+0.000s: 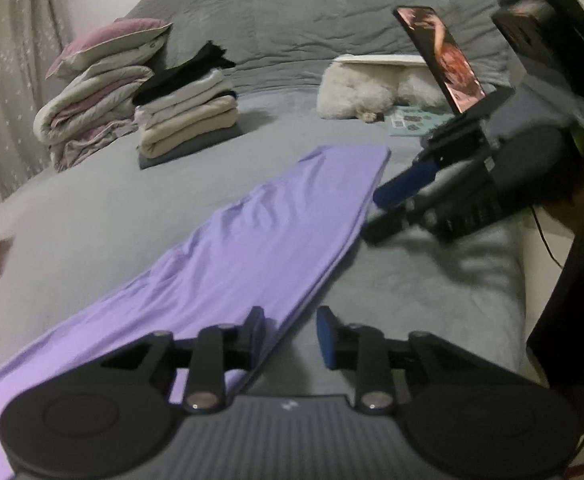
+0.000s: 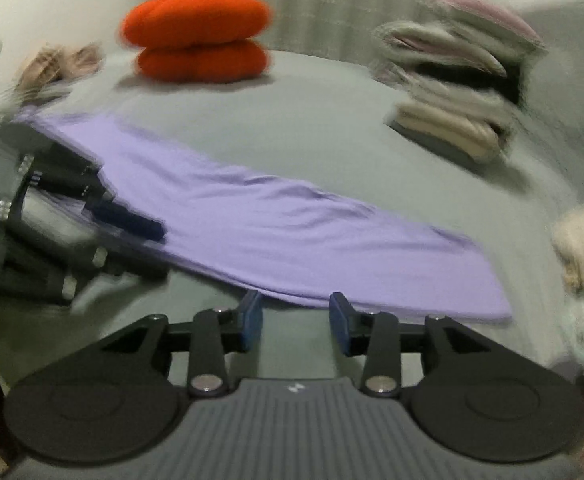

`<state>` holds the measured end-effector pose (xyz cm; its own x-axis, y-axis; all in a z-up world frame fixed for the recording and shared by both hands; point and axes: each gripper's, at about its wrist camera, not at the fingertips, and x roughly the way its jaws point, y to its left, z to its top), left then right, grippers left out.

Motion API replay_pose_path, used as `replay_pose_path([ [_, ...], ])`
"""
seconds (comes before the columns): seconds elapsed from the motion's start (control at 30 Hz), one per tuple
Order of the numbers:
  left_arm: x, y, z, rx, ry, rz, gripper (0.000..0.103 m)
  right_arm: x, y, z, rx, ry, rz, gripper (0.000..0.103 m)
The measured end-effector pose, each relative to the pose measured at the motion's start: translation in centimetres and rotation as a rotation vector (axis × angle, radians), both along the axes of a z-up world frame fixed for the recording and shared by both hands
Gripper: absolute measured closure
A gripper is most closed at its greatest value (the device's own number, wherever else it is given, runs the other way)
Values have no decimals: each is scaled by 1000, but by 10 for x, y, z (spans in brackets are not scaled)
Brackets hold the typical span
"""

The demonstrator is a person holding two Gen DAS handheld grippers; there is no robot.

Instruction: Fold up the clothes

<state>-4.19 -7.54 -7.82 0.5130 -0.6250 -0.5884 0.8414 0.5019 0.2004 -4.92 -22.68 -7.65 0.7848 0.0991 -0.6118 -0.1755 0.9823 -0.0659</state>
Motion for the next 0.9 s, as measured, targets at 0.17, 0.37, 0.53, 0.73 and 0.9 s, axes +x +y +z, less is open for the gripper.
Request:
replay_pose_path([
  [0.17,1,-12,-1,-10,-6,8,74,-1,-42,1,257,68,-215,60],
  [0.37,-1,-26,-3,-8,-24,16,75,-4,-63,0,399,45,-425,60],
  [0.53,-2,-32,-4,-9,-29,22,76,-2,-66,-3,434,9,-534,60],
  [0.73,-3,-34,-6,-15,-27,27,76,4,-67,-7,426,-35,-623,60],
  [0.9,-1,-33,-5,-22,-19,27,76,11,-69,-11,417,-75,-669,60],
])
